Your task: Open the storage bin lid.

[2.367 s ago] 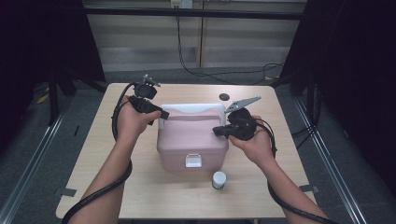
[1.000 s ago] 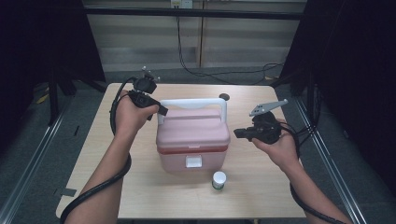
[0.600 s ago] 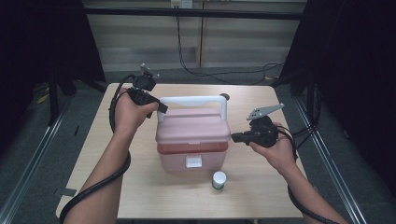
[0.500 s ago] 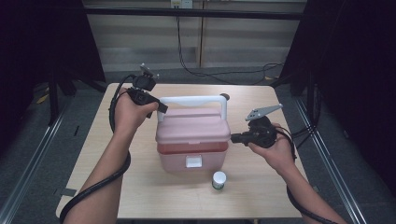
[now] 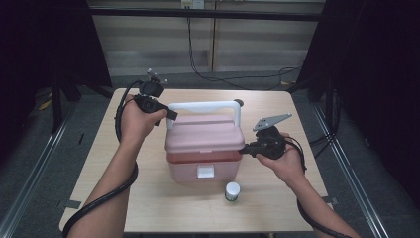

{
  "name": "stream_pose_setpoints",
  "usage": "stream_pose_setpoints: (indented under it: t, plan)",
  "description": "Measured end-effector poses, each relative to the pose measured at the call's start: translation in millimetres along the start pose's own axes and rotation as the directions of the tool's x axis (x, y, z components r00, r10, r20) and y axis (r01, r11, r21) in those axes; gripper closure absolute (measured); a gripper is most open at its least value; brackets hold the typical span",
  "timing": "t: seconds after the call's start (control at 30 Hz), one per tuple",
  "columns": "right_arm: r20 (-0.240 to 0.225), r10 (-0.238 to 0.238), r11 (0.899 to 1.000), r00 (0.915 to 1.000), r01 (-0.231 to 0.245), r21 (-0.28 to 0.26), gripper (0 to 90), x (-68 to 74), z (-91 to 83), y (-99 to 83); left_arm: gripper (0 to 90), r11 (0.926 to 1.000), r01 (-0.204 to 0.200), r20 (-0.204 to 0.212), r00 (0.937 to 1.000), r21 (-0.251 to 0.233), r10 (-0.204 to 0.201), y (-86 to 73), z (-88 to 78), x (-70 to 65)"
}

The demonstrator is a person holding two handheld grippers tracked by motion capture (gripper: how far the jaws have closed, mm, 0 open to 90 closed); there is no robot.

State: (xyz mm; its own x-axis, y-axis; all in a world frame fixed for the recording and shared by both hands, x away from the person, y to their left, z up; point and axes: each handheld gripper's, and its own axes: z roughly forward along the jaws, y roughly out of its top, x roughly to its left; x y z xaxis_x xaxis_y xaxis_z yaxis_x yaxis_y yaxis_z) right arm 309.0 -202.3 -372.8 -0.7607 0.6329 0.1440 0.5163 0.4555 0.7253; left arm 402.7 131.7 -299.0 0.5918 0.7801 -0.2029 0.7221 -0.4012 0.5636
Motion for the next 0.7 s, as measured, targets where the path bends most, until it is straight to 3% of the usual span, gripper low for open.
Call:
stream_pose_setpoints:
  t: [0.07, 0.13, 0.3, 0.47, 0.7]
  plan:
    - [0.002, 0.002, 1.000, 1.0000, -0.002, -0.006, 90.0, -0.5, -0.7, -0.6, 68.7, 0.9999, 0.000, 0.003, 1.0000, -0.015, 0.000, -1.7, 0.0, 1.0]
    - [0.000, 0.009, 1.000, 1.0000, -0.009, -0.011, 90.0, -0.6, -2.1, -0.8, 63.2, 0.9998, -0.012, -0.026, 0.9996, -0.017, 0.012, -3.3, -0.1, 2.2]
    - [0.000, 0.011, 1.000, 0.9999, -0.011, -0.025, 90.0, -1.9, -5.7, -0.4, 54.8, 0.9992, 0.001, -0.029, 0.9996, -0.041, -0.002, -8.4, -4.2, 7.6]
    - [-0.001, 0.017, 0.999, 0.9999, -0.017, -0.042, 90.0, -2.6, -8.2, 1.8, 50.8, 0.9982, 0.008, -0.026, 0.9996, -0.059, -0.009, -12.7, -13.4, 12.5]
    - [0.007, 0.022, 0.998, 0.9997, -0.022, -0.054, 90.0, -2.2, -11.1, 6.6, 49.1, 0.9988, 0.019, -0.045, 0.9988, -0.045, -0.021, -24.4, -19.7, 23.6]
